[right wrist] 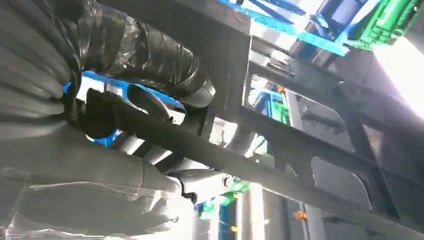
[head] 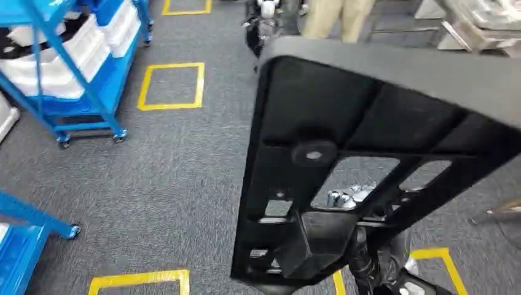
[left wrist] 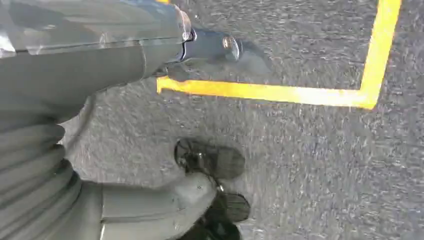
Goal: Take the parts from the cabinet and place them on the table.
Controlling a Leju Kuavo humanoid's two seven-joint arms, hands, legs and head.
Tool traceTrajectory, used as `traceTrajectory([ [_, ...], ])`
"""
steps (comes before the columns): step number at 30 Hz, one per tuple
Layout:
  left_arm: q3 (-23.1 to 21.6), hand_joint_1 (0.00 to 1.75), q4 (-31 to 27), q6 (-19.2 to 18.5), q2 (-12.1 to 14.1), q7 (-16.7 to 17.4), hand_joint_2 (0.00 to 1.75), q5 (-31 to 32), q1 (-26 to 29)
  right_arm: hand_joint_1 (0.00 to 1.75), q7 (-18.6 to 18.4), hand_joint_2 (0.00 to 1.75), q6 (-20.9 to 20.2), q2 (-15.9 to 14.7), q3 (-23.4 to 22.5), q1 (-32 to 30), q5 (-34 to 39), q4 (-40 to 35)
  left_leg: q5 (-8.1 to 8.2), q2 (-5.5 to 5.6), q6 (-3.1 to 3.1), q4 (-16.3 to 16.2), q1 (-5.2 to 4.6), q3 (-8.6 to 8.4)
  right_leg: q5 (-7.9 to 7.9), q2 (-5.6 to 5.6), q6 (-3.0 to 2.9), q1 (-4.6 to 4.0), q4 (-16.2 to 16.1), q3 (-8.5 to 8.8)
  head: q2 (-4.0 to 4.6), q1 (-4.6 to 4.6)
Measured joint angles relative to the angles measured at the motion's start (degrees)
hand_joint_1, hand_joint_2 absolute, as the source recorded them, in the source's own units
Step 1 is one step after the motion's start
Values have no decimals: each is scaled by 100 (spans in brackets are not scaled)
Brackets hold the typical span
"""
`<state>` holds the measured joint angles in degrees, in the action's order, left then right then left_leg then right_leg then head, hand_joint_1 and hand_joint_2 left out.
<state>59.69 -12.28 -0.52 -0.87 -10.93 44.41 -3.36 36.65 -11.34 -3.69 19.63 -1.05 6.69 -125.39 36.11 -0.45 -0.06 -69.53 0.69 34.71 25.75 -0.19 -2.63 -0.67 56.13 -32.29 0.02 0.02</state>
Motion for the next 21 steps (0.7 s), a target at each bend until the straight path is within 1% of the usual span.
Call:
traceTrajectory([
  [1,0,0,0,2,0,0,175,4,14,175,33,175,24,-4,20,-34,-17,0,114,6,-17,-381,1,215,4,79,-5,0,12,-3,0,0],
  [2,0,0,0,4,-4,0,175,11,25,175,53,175,39,-6,46,-64,-57,0,81,5,-35,-538,6,334,12,159,-2,2,28,-6,0,0],
  [3,2,0,0,4,-9,-2,175,17,23,175,77,175,63,-9,76,-95,-90,-4,-109,7,-52,-401,17,312,30,254,19,17,60,-3,0,0],
  [4,2,0,0,0,-11,-2,175,20,15,175,97,175,96,-9,103,-119,-116,-26,-402,22,-66,-1,34,158,55,339,52,40,98,1,0,0],
  [5,2,0,0,-9,-9,-2,175,20,10,175,123,175,125,-9,127,-135,-140,-42,-682,89,-84,481,60,-48,84,413,84,62,134,13,0,0],
  [6,2,0,0,-31,-11,-4,175,39,17,175,158,175,182,-9,162,-143,-179,-57,-885,294,-112,940,108,-233,117,482,131,75,182,4,0,0],
  [7,5,0,4,-46,-20,-2,175,50,21,175,180,175,227,-9,197,-145,-210,-68,-802,579,-133,1072,124,-287,134,549,166,54,227,-26,0,0],
  [8,11,0,4,-52,-20,-7,175,55,23,175,180,175,258,-9,236,-151,-232,-88,-806,555,-58,1123,127,-333,113,616,185,63,220,-58,0,5],
  [9,13,0,4,-52,-20,-7,175,57,23,175,184,175,269,-9,258,-166,-245,-109,-818,483,-32,1138,105,-326,82,671,218,71,194,-79,0,5],
  [10,18,0,4,-53,-20,-7,175,57,17,175,190,175,280,-13,275,-190,-256,-131,-820,433,11,1134,76,-326,60,747,255,97,176,-89,0,2],
  [11,20,0,4,-59,-22,-9,175,57,2,175,191,175,297,-13,284,-203,-258,-144,-840,358,55,1159,95,-333,64,809,274,102,185,-105,0,2],
  [12,20,0,4,-68,-33,-9,175,59,-17,175,193,175,299,-13,291,-215,-260,-151,-850,270,99,1173,106,-342,117,703,288,110,257,-117,0,2],
  [13,26,0,2,-68,-31,-11,175,59,-19,175,195,175,297,-15,295,-207,-267,-177,-847,224,146,1178,100,-345,272,393,312,77,470,-217,0,7],
  [14,35,0,2,-66,-31,-13,175,59,-7,175,199,175,299,-20,302,-202,-269,-182,-843,145,164,1178,78,-342,497,205,341,87,862,-414,0,5],
  [15,42,0,2,-66,-31,-13,175,63,16,175,201,175,304,-20,317,-207,-269,-184,-835,58,177,1177,50,-341,748,96,360,103,1402,-677,0,5],
  [16,46,0,2,-66,-28,-11,175,74,31,175,201,175,326,-20,332,-210,-267,-184,-828,-28,186,1176,32,-339,904,57,366,108,1823,-888,0,5],
  [17,50,0,4,-66,-24,-11,175,79,36,175,201,175,334,-22,341,-211,-267,-182,-820,-101,195,1174,17,-338,945,46,362,107,2069,-1019,0,5],
  [18,55,0,2,-66,-22,-9,175,92,29,175,201,175,349,-24,361,-210,-267,-182,-815,-180,199,1174,2,-343,828,45,345,104,2008,-997,0,5],
  [19,57,0,2,-66,-22,-11,175,107,18,175,201,175,389,-24,387,-207,-267,-184,-803,-240,203,1174,-9,-357,623,41,317,95,1707,-839,0,5],
  [20,57,0,2,-66,-22,-11,175,114,5,175,201,175,431,-24,413,-203,-269,-186,-791,-293,201,1177,-17,-380,370,-3,269,72,1222,-572,0,5],
  [21,57,0,2,-68,-22,-11,175,118,-6,175,199,175,455,-24,435,-188,-269,-190,-777,-342,191,1182,-19,-416,121,-154,198,15,646,-250,0,5],
])
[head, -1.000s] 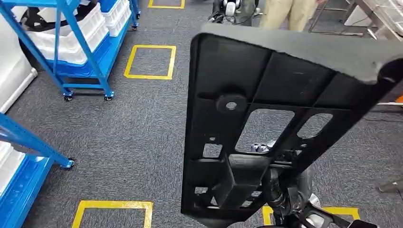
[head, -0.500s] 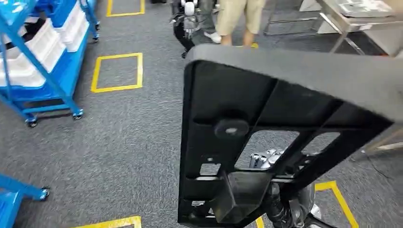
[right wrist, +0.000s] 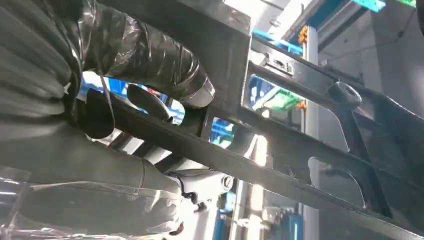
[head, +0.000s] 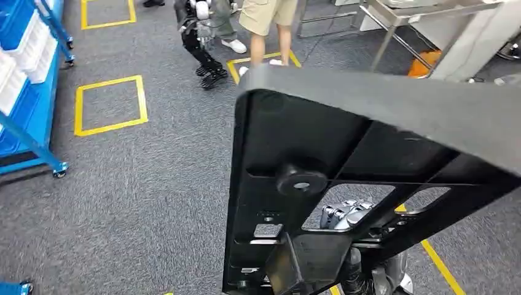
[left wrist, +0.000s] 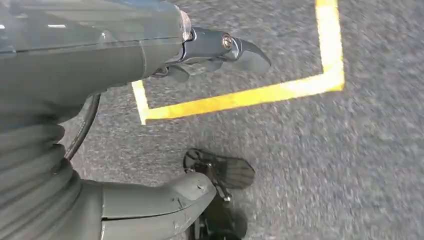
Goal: Take the parts from the cabinet and place them on the table.
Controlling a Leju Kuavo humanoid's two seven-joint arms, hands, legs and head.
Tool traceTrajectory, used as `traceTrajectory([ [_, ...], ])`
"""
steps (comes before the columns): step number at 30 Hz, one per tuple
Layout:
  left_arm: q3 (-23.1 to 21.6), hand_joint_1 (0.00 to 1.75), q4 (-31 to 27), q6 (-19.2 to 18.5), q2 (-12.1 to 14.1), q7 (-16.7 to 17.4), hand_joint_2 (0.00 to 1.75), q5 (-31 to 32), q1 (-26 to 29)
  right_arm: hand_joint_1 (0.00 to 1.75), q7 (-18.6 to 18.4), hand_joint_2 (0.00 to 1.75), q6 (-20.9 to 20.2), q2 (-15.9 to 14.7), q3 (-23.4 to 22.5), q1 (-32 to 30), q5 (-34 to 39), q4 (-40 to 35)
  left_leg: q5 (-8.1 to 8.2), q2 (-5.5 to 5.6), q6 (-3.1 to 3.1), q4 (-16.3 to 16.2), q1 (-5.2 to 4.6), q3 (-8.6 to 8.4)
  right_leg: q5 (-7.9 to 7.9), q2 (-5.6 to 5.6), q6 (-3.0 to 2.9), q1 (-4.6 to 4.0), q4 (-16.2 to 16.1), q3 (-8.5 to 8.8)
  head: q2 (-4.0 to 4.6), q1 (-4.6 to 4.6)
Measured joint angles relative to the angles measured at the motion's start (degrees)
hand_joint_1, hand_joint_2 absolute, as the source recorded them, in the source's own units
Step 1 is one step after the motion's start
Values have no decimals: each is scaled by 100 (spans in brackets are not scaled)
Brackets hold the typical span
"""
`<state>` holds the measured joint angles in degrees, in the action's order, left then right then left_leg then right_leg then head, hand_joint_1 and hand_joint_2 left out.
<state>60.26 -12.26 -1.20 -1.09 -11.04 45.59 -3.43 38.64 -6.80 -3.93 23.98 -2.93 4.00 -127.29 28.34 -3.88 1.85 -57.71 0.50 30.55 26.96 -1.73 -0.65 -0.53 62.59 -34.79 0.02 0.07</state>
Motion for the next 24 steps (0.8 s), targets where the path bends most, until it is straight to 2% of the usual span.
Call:
traceTrajectory([
  [1,2,0,0,0,0,0,175,2,0,175,0,175,26,0,44,29,0,-13,10,-45,-14,20,3,-27,-15,-276,-74,-81,-411,202,0,0],
  [2,4,0,2,0,0,2,175,4,-1,175,-2,175,44,0,70,63,-2,-20,21,-99,-34,23,-16,-28,26,-358,-105,-124,-474,227,0,0],
  [3,7,0,2,-2,0,4,175,4,-3,175,-2,175,57,0,103,73,-4,-35,20,-157,-56,22,-11,-21,-5,-270,-126,-153,-481,193,0,0],
  [5,13,0,2,-22,0,4,175,11,0,175,-13,175,76,-2,142,73,-11,-42,28,-282,-90,50,-4,-53,-5,-150,-147,-159,-477,180,0,0],
  [6,13,0,0,-35,0,7,175,22,-27,175,-24,175,81,-2,173,81,-24,-42,48,-337,-132,67,-36,-115,-41,-67,-178,-132,-583,231,0,0],
  [7,13,0,0,-39,2,7,175,26,-36,175,-55,175,83,-4,230,79,-42,-44,132,-155,-152,-12,4,-108,-94,-37,-178,-52,-674,319,0,0],
  [8,15,0,0,-44,0,9,175,39,-38,175,-61,175,85,-7,295,125,-59,-44,306,112,-163,-290,1,21,-103,34,-200,-41,-696,342,0,-2],
  [9,15,0,2,-66,0,15,175,61,-32,175,-66,175,89,-7,350,152,-77,-39,534,255,-174,-747,13,250,-111,84,-212,-30,-684,332,0,-4],
  [10,20,0,2,-63,2,22,175,63,-6,175,-66,175,92,-7,387,147,-87,-37,722,315,-192,-1228,17,490,-108,156,-215,-32,-680,332,0,-4],
  [11,26,0,2,-59,20,28,175,70,16,175,-66,175,116,-15,420,146,-103,-31,821,337,-212,-1592,20,693,-101,228,-224,-32,-672,330,0,-2],
  [12,28,0,2,-51,30,46,175,76,42,175,-66,175,150,-26,456,145,-112,-20,786,337,-228,-1741,23,806,-97,312,-220,-28,-659,330,0,-4],
  [13,31,0,2,-44,33,63,175,74,54,175,-59,175,177,-39,487,145,-111,-13,612,338,-241,-1614,30,790,-88,396,-206,-20,-638,331,0,-4],
  [14,31,0,2,-39,46,72,175,79,47,175,-57,175,190,-48,513,146,-111,-13,325,352,-249,-1223,39,644,-67,482,-178,-3,-599,331,0,-4],
  [15,31,0,2,-39,50,72,175,79,38,175,-55,175,190,-55,522,147,-111,-13,23,418,-260,-698,57,421,-31,556,-144,17,-543,330,0,-4],
  [16,33,0,2,-39,61,72,175,81,39,175,-55,175,190,-59,533,148,-111,-13,-163,592,-277,-258,87,229,14,607,-111,26,-473,313,0,-4],
  [17,35,0,2,-39,61,72,175,81,36,175,-50,175,190,-68,546,157,-111,-13,-47,820,-282,-100,86,165,57,666,-64,-2,-397,267,0,-4],
  [18,37,0,2,-39,63,74,175,81,39,175,-59,175,188,-70,557,165,-111,-13,-69,769,-208,-87,93,166,48,719,-46,9,-410,252,0,-2],
  [20,39,0,0,-39,72,74,175,81,28,175,-52,175,188,-76,575,159,-111,-13,-75,658,-134,-85,45,144,10,829,22,35,-437,215,0,-2],
  [21,39,0,2,-39,72,74,175,81,15,175,-55,175,188,-79,577,164,-111,-13,-102,593,-90,-39,88,137,13,883,38,33,-427,209,0,-2],
  [22,39,0,0,-39,63,74,175,81,-1,175,-55,175,188,-81,579,160,-111,-15,-118,519,-58,-26,97,133,50,765,45,34,-374,202,0,0],
  [23,39,0,0,-39,68,72,175,81,-1,175,-52,175,188,-92,586,180,-111,-15,-113,479,-26,-19,95,131,212,503,87,11,-167,103,0,2],
  [24,39,0,0,-39,70,72,175,81,12,175,-55,175,188,-94,592,190,-111,-15,-111,413,-20,-20,84,135,440,335,131,32,214,-94,0,0],
])
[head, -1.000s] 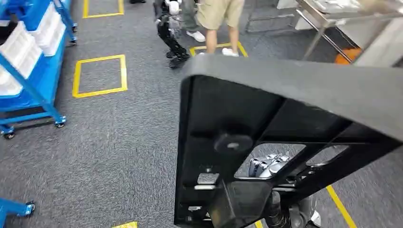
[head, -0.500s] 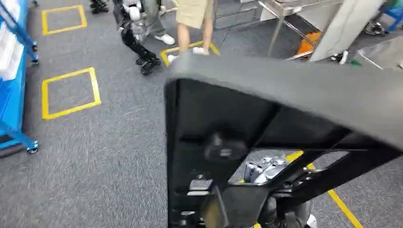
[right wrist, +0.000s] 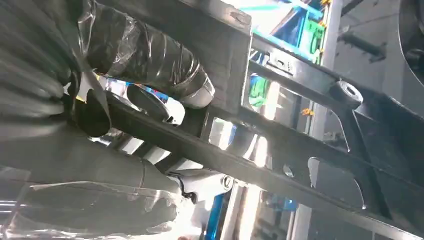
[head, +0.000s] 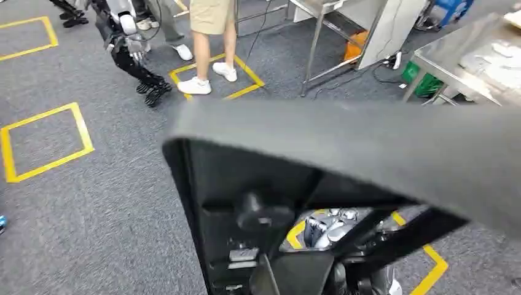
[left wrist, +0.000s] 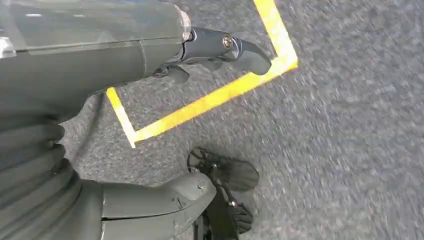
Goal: Take the parts from the cabinet and place them on the table.
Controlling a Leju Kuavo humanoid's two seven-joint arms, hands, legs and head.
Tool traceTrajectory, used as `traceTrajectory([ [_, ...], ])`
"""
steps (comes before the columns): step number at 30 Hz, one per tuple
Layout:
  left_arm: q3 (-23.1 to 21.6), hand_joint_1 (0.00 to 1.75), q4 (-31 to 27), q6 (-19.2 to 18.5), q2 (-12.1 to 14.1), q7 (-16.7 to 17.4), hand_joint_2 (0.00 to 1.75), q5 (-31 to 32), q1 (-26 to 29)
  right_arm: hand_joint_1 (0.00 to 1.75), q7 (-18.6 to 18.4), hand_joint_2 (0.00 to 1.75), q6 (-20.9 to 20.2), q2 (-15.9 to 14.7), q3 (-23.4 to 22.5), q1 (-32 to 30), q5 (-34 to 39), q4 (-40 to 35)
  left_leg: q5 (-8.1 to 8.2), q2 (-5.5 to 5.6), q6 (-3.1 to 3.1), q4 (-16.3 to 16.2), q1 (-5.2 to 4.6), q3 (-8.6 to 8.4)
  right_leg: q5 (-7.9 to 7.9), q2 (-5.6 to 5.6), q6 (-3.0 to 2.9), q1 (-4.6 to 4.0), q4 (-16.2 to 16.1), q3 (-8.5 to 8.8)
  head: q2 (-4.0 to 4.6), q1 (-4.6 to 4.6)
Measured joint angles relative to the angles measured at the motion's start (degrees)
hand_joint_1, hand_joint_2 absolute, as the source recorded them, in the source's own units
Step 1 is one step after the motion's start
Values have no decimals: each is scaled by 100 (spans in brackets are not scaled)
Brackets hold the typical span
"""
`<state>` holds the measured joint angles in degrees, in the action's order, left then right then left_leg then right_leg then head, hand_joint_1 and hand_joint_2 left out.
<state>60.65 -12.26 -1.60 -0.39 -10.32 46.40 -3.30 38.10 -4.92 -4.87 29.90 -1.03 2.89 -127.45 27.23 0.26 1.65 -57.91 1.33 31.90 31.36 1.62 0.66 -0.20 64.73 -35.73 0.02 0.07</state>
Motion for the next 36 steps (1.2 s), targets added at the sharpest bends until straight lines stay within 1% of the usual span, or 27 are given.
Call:
traceTrajectory([
  [2,0,0,0,-9,0,0,175,2,33,175,-15,175,-15,-4,31,5,-13,11,18,-150,15,-4,-26,9,401,-125,41,33,962,-485,0,2],
  [3,2,0,0,-20,0,0,175,2,32,175,-31,175,-28,-7,59,11,-28,31,28,-226,13,-6,-32,9,412,-135,42,42,1171,-604,0,0],
  [4,4,0,0,-22,0,0,175,2,26,175,-52,175,-35,-9,83,13,-41,44,38,-282,15,-6,-36,2,320,-139,38,42,1105,-582,0,0],
  [5,4,0,0,-28,0,-2,175,0,17,175,-70,175,-35,-9,113,14,-57,57,49,-337,10,-5,-42,-16,99,-151,17,40,788,-428,0,0],
  [6,4,0,0,-28,-2,-2,175,2,7,175,-81,175,-35,-9,137,20,-66,63,64,-393,-1,-2,-48,-47,-180,-186,-24,27,269,-148,0,0],
  [7,4,0,0,-28,-4,-2,175,2,-2,175,-98,175,-35,-9,157,43,-70,66,84,-446,-9,3,-55,-87,-451,-304,-90,-14,-343,187,0,0],
  [8,4,0,0,-28,-19,-2,175,2,-4,175,-111,175,-35,-13,177,81,-68,72,93,-489,-20,21,-53,-115,-407,-588,-160,-84,-657,340,0,0],
  [9,4,0,0,-28,-28,-2,175,2,-9,175,-131,175,-37,-15,197,129,-68,87,104,-537,-52,23,-74,-119,-410,-585,-187,-106,-687,333,0,0],
  [12,9,0,0,-28,-35,0,175,9,-22,175,-225,175,-33,-22,251,179,-37,138,119,-702,-124,61,-63,-171,-415,-386,-242,-131,-687,301,0,0],
  [13,9,0,0,-28,-39,2,175,33,-48,175,-251,175,-22,-24,262,194,-28,146,153,-722,-171,63,-100,-186,-473,-313,-274,-71,-794,384,0,-4],
  [14,9,0,0,-28,-46,0,175,42,-67,175,-273,175,-11,-24,286,227,-22,170,235,-423,-197,-86,-66,-148,-506,-275,-268,-51,-865,424,0,0],
  [15,7,0,2,-39,-48,4,175,52,-65,175,-319,175,-9,-22,312,299,-15,199,433,-196,-194,-431,-55,18,-515,-230,-308,-41,-867,427,0,-4],
  [17,7,0,2,-35,-52,15,175,57,-37,175,-326,175,-9,-22,352,338,-11,260,824,-60,-223,-1336,-50,483,-503,-105,-332,-37,-853,428,0,-4],
  [18,7,0,2,-33,-52,18,175,59,-20,175,-332,175,-11,-22,361,339,-11,293,905,-56,-239,-1694,-50,695,-494,-28,-338,-40,-834,425,0,-4],
  [19,9,0,2,-28,-55,24,175,59,-3,175,-341,175,-7,-24,374,343,-15,328,806,-56,-253,-1752,-47,771,-477,58,-328,-38,-805,424,0,-4],
  [20,9,0,2,-26,-55,35,175,61,-1,175,-350,175,19,-24,391,351,-26,361,580,-51,-256,-1515,-43,700,-450,138,-313,-29,-770,427,0,-4],
  [22,9,0,2,-11,-55,42,175,59,-14,175,-352,175,96,-24,398,355,-37,389,0,57,-261,-516,-14,276,-394,285,-268,-9,-710,462,0,-4],
  [23,11,0,2,0,-55,48,175,59,-10,175,-348,175,138,-24,398,354,-48,400,-67,293,-251,-136,13,105,-361,336,-238,4,-684,465,0,-4],
  [24,17,0,2,4,-59,55,175,57,-10,175,-339,175,173,-24,398,369,-59,413,-5,419,-238,6,10,41,-339,402,-198,-33,-634,431,0,-4],
  [27,22,0,0,18,-59,68,175,55,-27,175,-321,175,197,-24,398,363,-83,417,-17,269,-123,-5,-36,24,-389,570,-97,26,-710,391,0,-4],
  [28,22,0,2,17,-72,70,175,55,-40,175,-315,175,214,-24,398,368,-92,415,-47,192,-72,48,22,10,-374,594,-68,10,-691,385,0,-6],
  [30,28,0,0,28,-85,66,175,52,-54,175,-297,175,271,-28,398,369,-127,413,-41,71,-4,60,17,-2,-133,16,-10,-11,-327,220,0,7],
  [31,42,0,0,42,-85,66,175,44,-35,175,-282,175,313,-28,398,367,-131,413,-33,-2,8,60,8,-3,94,-93,32,22,114,-13,0,7],
  [33,59,0,0,42,-87,48,175,31,0,175,-256,175,376,-35,398,342,-133,413,-2,-170,10,54,-3,-2,414,-127,75,65,989,-500,0,4],
  [34,74,0,2,42,-94,33,175,13,0,175,-256,175,389,-44,398,332,-133,413,14,-244,6,53,-3,-13,366,-133,82,79,1108,-592,0,4],
  [35,98,0,0,42,-109,11,175,-4,-6,175,-262,175,393,-57,398,330,-127,413,30,-310,-4,53,-3,-34,193,-140,85,89,942,-533,0,4],
  [36,114,0,0,39,-125,2,175,-4,-13,175,-275,175,393,-68,398,330,-120,413,52,-370,-14,54,-3,-70,-60,-166,72,90,562,-347,0,4],
])
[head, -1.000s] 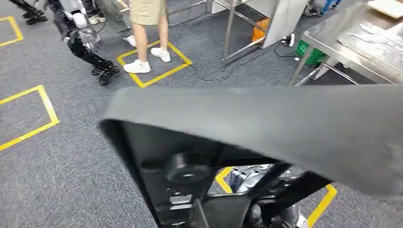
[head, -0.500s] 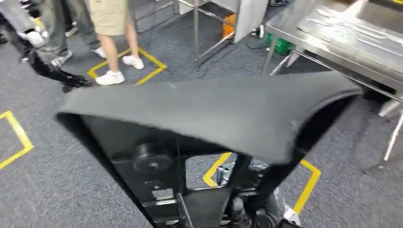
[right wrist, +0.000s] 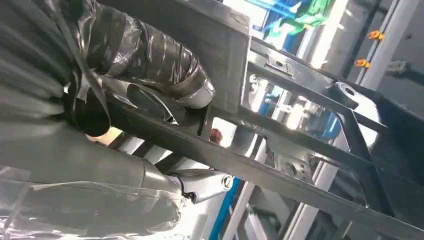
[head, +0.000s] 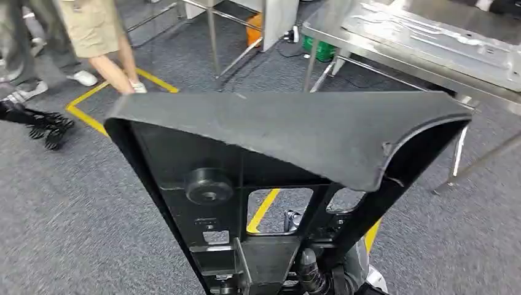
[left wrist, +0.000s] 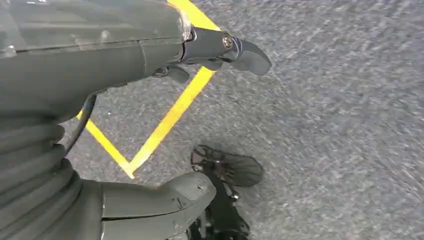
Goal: Take the parts from the cabinet and place them on the table.
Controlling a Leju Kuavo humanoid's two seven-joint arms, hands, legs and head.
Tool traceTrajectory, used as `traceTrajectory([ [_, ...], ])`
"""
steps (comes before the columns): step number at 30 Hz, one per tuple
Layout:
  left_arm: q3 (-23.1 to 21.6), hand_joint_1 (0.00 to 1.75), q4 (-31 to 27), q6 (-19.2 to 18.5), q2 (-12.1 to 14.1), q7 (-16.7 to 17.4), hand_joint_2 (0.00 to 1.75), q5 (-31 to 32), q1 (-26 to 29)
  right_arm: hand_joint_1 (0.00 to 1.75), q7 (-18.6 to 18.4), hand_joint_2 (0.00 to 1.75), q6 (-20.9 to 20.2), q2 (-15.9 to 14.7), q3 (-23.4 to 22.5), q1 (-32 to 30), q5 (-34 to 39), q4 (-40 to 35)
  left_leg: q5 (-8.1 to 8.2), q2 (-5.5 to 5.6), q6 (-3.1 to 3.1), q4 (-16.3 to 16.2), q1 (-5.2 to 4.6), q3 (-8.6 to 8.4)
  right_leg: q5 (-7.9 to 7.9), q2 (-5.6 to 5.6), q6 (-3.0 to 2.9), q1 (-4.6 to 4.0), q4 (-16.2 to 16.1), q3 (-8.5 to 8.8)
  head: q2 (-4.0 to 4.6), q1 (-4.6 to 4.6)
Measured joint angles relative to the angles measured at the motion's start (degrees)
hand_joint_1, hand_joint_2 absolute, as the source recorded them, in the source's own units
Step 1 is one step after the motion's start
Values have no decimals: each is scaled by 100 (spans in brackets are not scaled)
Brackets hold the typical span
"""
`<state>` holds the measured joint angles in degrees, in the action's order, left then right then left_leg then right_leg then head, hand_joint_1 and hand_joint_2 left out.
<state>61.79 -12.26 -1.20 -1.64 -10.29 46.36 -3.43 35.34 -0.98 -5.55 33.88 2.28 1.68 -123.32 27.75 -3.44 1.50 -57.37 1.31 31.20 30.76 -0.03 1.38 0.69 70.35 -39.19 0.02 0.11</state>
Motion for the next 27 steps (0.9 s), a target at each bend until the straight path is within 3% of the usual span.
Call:
traceTrajectory([
  [1,11,0,2,-2,-17,-4,175,0,-8,175,-22,175,-2,-2,0,4,7,-2,26,-59,-13,2,-1,-46,-294,-76,-34,-12,-560,289,0,0],
  [2,24,0,0,-15,-37,-4,175,0,-13,175,-33,175,-2,-4,0,11,7,-2,47,-105,-37,11,-1,-90,-514,-329,-100,-56,-1084,565,0,0],
  [3,33,0,2,-17,-68,-7,175,0,-12,175,-35,175,-2,-4,0,28,9,0,74,-154,-74,14,-16,-118,-402,-587,-149,-140,-1244,626,0,0],
  [7,37,0,2,-17,-103,-9,175,0,-31,175,-39,175,-2,-20,0,21,9,-7,123,-412,-194,78,-45,-227,-431,-271,-233,-158,-1304,606,0,0],
  [8,37,0,2,-17,-105,-9,175,0,-51,175,-42,175,-2,-22,0,1,7,-15,185,-279,-213,12,1,-229,-483,-201,-248,-81,-1375,690,0,0],
  [9,39,0,0,-17,-118,-13,175,0,-51,175,-35,175,-2,-22,0,12,11,-17,341,1,-211,-209,-4,-135,-480,-137,-290,-67,-1404,710,0,-2],
  [10,39,0,2,-31,-122,-9,175,3,-47,175,-37,175,-2,-22,0,19,11,-13,574,182,-211,-638,5,69,-485,-88,-329,-71,-1402,707,0,-4],
  [12,46,0,2,-24,-122,-2,175,0,-7,175,-42,175,-7,-26,0,1,11,2,920,298,-235,-1525,9,541,-463,69,-361,-84,-1376,705,0,-4],
  [13,48,0,2,-15,-122,4,175,0,17,175,-44,175,-22,-26,0,-12,17,15,920,307,-246,-1771,7,712,-450,167,-363,-95,-1353,705,0,-4],
  [14,52,0,2,-11,-122,9,175,0,22,175,-44,175,-28,-26,0,-28,33,26,762,307,-247,-1701,7,730,-426,245,-355,-99,-1329,713,0,-4],
  [15,61,0,2,-4,-122,13,175,0,17,175,-44,175,-54,-26,0,-38,41,37,477,319,-235,-1359,6,617,-401,332,-341,-99,-1308,736,0,-4],
  [16,66,0,2,2,-122,15,175,0,14,175,-44,175,-72,-28,0,-41,46,46,170,357,-221,-866,7,422,-377,403,-327,-98,-1301,780,0,-4],
  [17,72,0,2,2,-120,15,175,0,19,175,-44,175,-92,-28,0,-41,52,48,-117,489,-201,-333,8,200,-349,467,-304,-92,-1296,816,0,-4],
  [18,76,0,2,2,-118,18,175,2,16,175,-41,175,-94,-28,0,-42,59,52,-63,721,-165,-145,7,104,-338,507,-281,-89,-1298,826,0,-2],
  [20,81,0,0,9,-120,26,175,2,13,175,-44,175,-98,-35,-4,-45,68,52,-52,669,-144,-3,-20,47,-338,622,-203,-73,-1284,776,0,0],
  [22,81,0,2,9,-120,31,175,2,-3,175,-44,175,-101,-44,-4,-63,79,52,-60,576,-74,10,-16,35,-343,730,-125,-65,-1306,751,0,-7],
  [23,83,0,2,2,-135,29,175,4,-16,175,-48,175,-111,-46,-7,-62,85,50,-93,497,-25,61,39,16,-313,676,-110,-54,-1257,756,0,-9],
  [24,83,0,0,0,-133,17,175,7,-18,175,-50,175,-118,-48,-7,-50,94,46,-86,449,11,76,38,5,-202,390,-85,-88,-1088,673,0,0],
  [25,85,0,0,0,-129,9,175,7,-10,175,-52,175,-125,-50,-7,-34,96,48,-77,382,39,76,32,1,14,198,-54,-72,-717,471,0,-7],
  [27,94,0,0,-2,-129,9,175,7,11,175,-59,175,-122,-52,-7,-41,96,50,-50,241,50,72,17,-2,415,65,2,-16,246,-58,0,-4],
])
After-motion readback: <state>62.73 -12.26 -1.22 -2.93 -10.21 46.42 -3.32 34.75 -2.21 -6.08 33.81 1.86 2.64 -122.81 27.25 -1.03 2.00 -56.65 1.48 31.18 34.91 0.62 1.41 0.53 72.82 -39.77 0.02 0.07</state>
